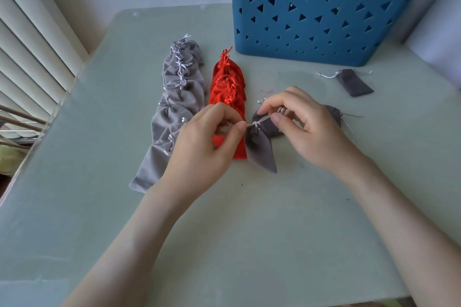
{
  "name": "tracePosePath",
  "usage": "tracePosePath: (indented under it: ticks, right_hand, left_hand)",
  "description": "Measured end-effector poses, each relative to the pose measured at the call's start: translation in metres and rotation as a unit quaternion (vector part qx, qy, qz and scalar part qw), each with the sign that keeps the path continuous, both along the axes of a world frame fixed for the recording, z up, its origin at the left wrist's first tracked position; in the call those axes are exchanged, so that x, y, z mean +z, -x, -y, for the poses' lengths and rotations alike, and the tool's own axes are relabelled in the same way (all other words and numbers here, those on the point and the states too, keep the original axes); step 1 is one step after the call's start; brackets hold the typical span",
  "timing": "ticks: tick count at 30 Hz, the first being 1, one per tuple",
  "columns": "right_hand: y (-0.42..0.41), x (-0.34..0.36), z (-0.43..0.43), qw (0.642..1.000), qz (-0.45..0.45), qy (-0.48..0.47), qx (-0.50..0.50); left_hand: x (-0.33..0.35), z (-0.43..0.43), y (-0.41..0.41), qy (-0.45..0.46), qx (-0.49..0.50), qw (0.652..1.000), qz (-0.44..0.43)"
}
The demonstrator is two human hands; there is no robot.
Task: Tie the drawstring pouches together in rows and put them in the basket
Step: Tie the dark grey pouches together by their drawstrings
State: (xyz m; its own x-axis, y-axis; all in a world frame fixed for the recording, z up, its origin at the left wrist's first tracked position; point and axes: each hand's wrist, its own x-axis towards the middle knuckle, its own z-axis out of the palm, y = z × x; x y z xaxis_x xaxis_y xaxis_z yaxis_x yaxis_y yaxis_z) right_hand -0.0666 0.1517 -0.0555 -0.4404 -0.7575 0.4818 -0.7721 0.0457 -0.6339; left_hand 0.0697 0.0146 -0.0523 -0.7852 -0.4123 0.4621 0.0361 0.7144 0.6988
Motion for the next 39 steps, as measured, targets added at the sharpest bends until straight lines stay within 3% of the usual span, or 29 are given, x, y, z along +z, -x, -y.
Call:
tracePosePath:
  ticks: [8, 13, 18, 24, 33, 39]
  right_hand:
    - [-0.009, 0.008, 0.001, 0.994, 0.090, -0.006, 0.059]
    - [-0.020, 0.007, 0.008, 0.968, 0.234, 0.004, 0.092]
    - [-0.022, 0.002, 0.009, 0.959, 0.266, 0.006, 0.097]
    - [-0.023, 0.004, 0.007, 0.957, 0.263, 0.038, 0.119]
    - [-0.025, -0.001, 0.012, 0.971, 0.207, 0.093, 0.072]
    - [-0.021, 0.000, 0.012, 0.986, 0.121, 0.099, 0.052]
  left_hand:
    - [0.001, -0.001, 0.000, 0.004, -0.016, 0.998, -0.054]
    - [-0.004, -0.003, 0.003, 0.030, -0.003, 0.996, -0.086]
    - [-0.003, -0.007, 0.003, 0.008, -0.007, 0.997, -0.082]
    - [-0.004, -0.008, 0.004, -0.038, -0.012, 0.996, -0.077]
    - [-0.003, -0.006, 0.005, -0.163, -0.059, 0.984, -0.025]
    - [0.003, -0.008, 0.004, -0.201, -0.105, 0.974, 0.016]
